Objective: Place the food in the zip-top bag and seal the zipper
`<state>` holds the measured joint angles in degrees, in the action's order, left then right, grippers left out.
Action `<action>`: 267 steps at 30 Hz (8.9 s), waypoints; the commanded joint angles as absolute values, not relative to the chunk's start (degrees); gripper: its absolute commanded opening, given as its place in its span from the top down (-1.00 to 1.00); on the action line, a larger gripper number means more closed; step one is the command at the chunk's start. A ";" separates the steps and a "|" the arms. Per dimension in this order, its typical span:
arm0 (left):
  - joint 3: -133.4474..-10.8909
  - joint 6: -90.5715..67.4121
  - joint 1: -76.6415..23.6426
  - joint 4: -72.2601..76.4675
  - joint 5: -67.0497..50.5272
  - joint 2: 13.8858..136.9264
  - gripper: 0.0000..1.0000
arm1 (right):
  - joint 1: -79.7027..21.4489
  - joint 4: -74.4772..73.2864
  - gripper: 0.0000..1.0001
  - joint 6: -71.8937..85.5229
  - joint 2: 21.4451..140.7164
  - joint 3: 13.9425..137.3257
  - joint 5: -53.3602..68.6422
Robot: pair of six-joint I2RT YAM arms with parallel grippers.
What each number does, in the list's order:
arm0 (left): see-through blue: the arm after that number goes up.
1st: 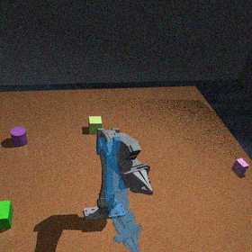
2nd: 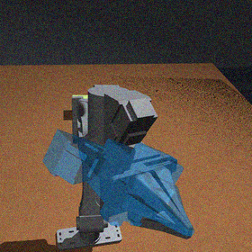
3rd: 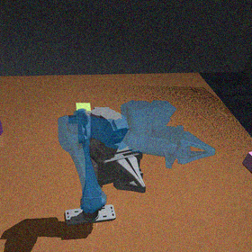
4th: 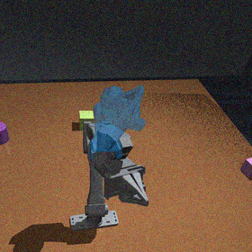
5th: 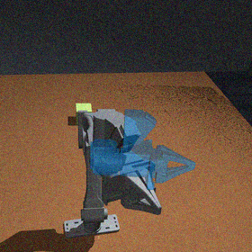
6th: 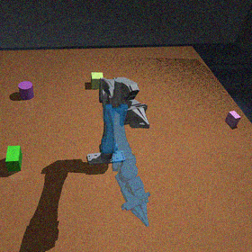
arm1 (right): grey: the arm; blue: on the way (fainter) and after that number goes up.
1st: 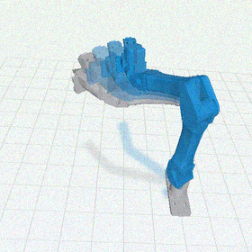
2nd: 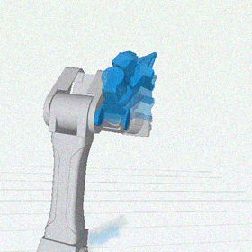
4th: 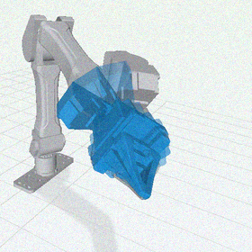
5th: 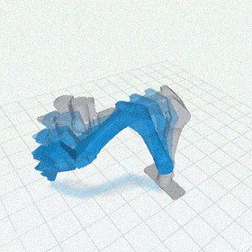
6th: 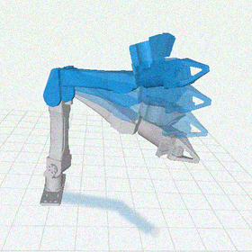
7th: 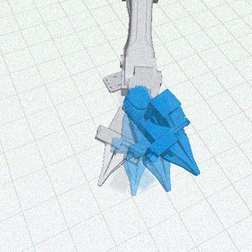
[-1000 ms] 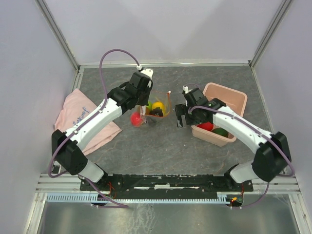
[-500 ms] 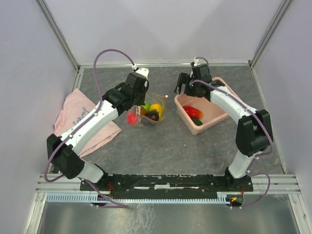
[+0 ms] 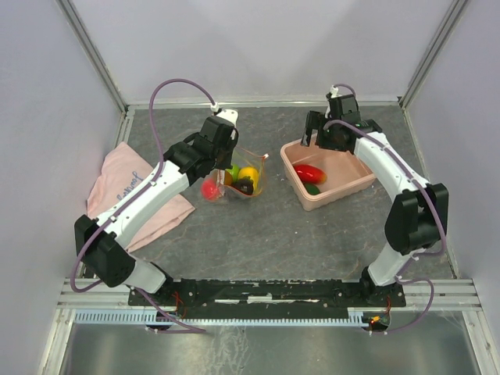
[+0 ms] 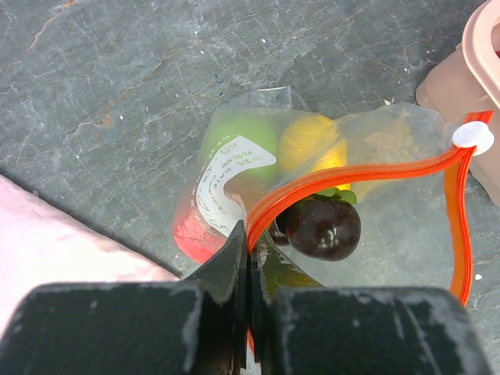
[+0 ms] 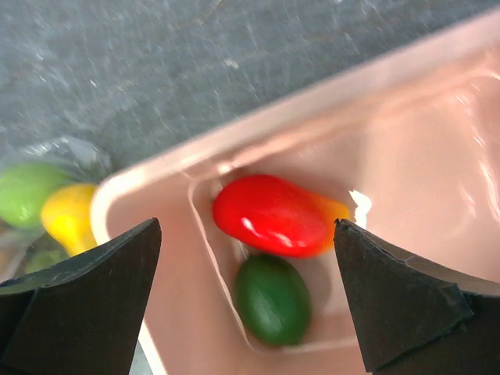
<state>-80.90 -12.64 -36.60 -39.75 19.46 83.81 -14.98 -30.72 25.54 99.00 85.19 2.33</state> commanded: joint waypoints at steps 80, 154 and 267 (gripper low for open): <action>-83.41 -15.02 -32.91 -40.16 20.72 84.18 0.95 | -21.53 -12.86 -0.46 12.63 101.82 65.41 3.00; -87.81 -10.44 -30.94 -42.05 4.75 85.73 0.95 | -35.04 9.45 0.32 11.51 87.44 78.30 41.33; -81.70 -14.73 -24.60 -37.39 8.34 84.52 0.95 | -16.29 -36.19 -0.99 15.96 79.79 60.13 -15.66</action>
